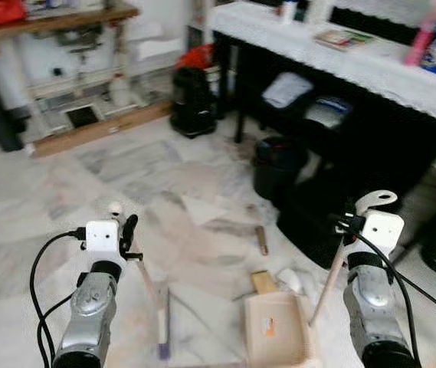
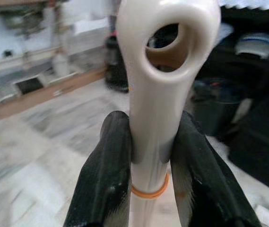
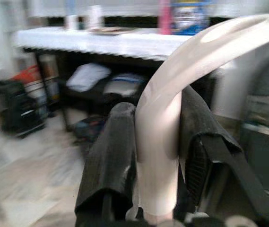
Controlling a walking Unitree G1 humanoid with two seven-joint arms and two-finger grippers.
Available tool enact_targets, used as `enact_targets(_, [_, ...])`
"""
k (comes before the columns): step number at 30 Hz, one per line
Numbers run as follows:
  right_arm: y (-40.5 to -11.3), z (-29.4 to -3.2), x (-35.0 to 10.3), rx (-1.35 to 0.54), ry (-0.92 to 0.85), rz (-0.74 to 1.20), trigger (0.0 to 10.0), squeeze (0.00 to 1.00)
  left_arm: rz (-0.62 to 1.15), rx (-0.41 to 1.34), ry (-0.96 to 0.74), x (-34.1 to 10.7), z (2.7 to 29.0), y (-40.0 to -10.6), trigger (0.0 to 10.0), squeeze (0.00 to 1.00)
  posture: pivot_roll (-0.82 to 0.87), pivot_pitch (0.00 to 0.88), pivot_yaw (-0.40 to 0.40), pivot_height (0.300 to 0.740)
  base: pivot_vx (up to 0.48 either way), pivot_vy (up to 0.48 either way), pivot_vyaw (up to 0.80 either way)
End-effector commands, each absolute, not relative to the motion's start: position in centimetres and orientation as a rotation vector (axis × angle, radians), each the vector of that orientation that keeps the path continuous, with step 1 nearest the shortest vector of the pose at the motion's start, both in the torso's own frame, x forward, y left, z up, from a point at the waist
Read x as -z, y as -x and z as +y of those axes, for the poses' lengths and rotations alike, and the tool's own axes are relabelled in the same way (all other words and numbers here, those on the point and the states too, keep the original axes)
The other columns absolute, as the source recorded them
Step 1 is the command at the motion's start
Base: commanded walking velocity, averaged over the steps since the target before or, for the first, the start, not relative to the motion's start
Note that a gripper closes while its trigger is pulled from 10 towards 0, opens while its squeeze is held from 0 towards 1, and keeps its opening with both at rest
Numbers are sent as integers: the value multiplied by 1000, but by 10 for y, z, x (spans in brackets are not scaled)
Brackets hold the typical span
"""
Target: Sweep floor
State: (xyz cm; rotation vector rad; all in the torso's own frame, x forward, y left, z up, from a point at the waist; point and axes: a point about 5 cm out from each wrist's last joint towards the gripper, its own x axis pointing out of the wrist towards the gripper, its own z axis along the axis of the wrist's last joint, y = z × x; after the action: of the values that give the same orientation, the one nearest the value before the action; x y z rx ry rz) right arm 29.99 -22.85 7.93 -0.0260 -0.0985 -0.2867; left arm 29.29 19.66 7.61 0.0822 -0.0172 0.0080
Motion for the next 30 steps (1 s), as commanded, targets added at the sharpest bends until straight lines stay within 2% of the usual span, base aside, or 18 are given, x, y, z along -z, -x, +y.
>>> enact_targets(1, [-305,-226,-93,273,28,-156,10000,0,-59,-6,-95,-86,197,-296,10000,0,-2,0,-10,740,0,0,-750])
enact_targets(20, [-305,-229,-94,279,32,-157,10000,0,-64,-8,-105,-87,197,-297,10000,0,-4,0,-16,740,0,0,-747])
enact_targets(23, [-306,-229,-93,277,34,-150,10000,0,-71,-13,-96,-88,196,-300,10000,0,-7,0,-22,740,0,-279,-744])
enact_targets(30, [-309,-231,-100,285,39,-173,10000,0,-67,-14,-87,-88,197,-301,10000,0,-62,0,-8,740,0,0,-742])
